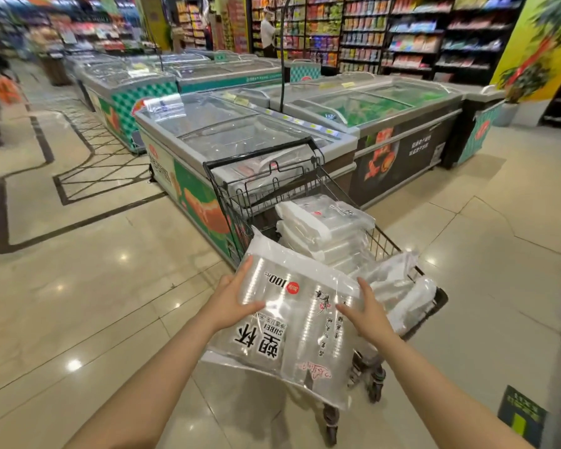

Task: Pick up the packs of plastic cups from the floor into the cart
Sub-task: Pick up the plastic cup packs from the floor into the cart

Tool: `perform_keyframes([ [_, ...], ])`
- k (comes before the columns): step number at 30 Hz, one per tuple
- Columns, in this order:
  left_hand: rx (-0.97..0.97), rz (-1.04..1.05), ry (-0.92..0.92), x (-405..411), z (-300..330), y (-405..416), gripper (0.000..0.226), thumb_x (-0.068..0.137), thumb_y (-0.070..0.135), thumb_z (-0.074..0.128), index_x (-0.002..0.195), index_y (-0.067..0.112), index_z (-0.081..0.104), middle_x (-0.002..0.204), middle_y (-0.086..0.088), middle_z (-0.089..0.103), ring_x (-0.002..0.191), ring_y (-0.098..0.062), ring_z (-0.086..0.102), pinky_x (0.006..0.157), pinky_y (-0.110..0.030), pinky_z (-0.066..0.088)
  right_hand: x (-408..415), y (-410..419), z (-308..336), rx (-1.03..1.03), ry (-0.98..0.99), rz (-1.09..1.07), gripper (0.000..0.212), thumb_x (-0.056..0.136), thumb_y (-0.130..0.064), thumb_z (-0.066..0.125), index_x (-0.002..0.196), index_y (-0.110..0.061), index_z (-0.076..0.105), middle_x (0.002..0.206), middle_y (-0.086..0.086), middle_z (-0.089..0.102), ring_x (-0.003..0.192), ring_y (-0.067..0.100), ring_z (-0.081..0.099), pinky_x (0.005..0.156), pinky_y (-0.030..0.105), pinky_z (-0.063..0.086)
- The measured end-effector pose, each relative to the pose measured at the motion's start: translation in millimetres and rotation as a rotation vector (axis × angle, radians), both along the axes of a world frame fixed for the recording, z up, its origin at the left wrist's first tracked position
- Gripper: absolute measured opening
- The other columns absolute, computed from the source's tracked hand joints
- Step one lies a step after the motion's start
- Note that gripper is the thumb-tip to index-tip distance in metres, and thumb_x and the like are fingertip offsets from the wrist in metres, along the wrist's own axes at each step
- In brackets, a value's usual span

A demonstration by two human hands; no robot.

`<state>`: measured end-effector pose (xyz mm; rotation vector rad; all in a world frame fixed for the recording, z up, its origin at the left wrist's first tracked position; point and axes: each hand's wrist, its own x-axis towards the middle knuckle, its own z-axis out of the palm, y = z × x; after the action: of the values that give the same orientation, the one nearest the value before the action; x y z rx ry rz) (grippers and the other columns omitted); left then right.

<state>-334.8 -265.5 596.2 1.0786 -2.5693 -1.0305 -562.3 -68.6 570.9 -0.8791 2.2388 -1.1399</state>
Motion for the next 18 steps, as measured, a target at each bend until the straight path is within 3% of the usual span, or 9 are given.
perform_keyframes([
  [2, -0.007, -0.003, -0.019, -21.8, 1.4, -40.0, 0.105, 0.064, 0.076, 0.062, 0.137, 0.063, -0.012, 0.155, -0.01, 0.023, 0.14, -0.03, 0.025, 0.112, -0.05, 0.029, -22.2, -39.4, -0.6, 0.026, -0.018, 0.02, 0.087, 0.085, -0.038, 0.067, 0.151, -0.024, 0.013, 0.155, 0.004, 0.026, 0.14, 0.03, 0.029, 0.108, 0.05, 0.035],
  [6, 0.025, 0.04, -0.027, -71.0, 11.4, -111.9, 0.101, 0.071, 0.065, 0.066, 0.135, 0.066, -0.012, 0.146, -0.02, 0.03, 0.133, -0.035, 0.035, 0.109, -0.051, 0.033, -70.7, -110.3, 14.2, 0.034, -0.006, -0.006, 0.085, 0.084, -0.039, 0.068, 0.15, -0.025, 0.017, 0.153, 0.004, 0.03, 0.135, 0.031, 0.038, 0.103, 0.05, 0.042],
  [10, 0.008, -0.028, 0.0, -116.8, 13.1, -176.2, 0.102, 0.062, 0.078, 0.059, 0.135, 0.067, -0.012, 0.154, -0.012, 0.025, 0.137, -0.031, 0.031, 0.111, -0.049, 0.03, -113.9, -160.1, 27.2, 0.045, -0.02, -0.04, 0.08, 0.082, -0.04, 0.07, 0.145, -0.03, 0.023, 0.149, 0.005, 0.035, 0.123, 0.034, 0.05, 0.09, 0.057, 0.05],
  [13, -0.009, -0.068, -0.018, -154.2, 12.4, -218.5, 0.102, 0.069, 0.07, 0.062, 0.138, 0.062, -0.012, 0.157, -0.007, 0.021, 0.138, -0.031, 0.031, 0.113, -0.051, 0.028, -142.5, -192.4, 29.2, 0.059, 0.014, -0.077, 0.08, 0.079, -0.045, 0.07, 0.144, -0.029, 0.025, 0.15, 0.005, 0.032, 0.125, 0.035, 0.047, 0.088, 0.058, 0.05],
  [15, 0.004, -0.123, -0.012, -178.0, 9.8, -245.1, 0.1, 0.076, 0.06, 0.065, 0.14, 0.06, -0.011, 0.158, -0.005, 0.02, 0.142, -0.029, 0.022, 0.114, -0.053, 0.023, -158.1, -212.4, 28.7, 0.049, 0.025, -0.14, 0.08, 0.077, -0.046, 0.072, 0.142, -0.03, 0.028, 0.148, 0.003, 0.035, 0.121, 0.032, 0.05, 0.083, 0.054, 0.054],
  [18, 0.02, -0.244, -0.01, -213.8, 7.8, -290.2, 0.1, 0.073, 0.064, 0.064, 0.139, 0.062, -0.01, 0.158, 0.009, 0.015, 0.146, -0.027, 0.011, 0.113, -0.059, 0.021, -173.0, -236.7, 28.2, 0.08, 0.01, -0.271, 0.071, 0.082, -0.038, 0.07, 0.141, -0.029, 0.03, 0.141, 0.004, 0.04, 0.095, 0.023, 0.056, 0.053, 0.034, 0.055],
])
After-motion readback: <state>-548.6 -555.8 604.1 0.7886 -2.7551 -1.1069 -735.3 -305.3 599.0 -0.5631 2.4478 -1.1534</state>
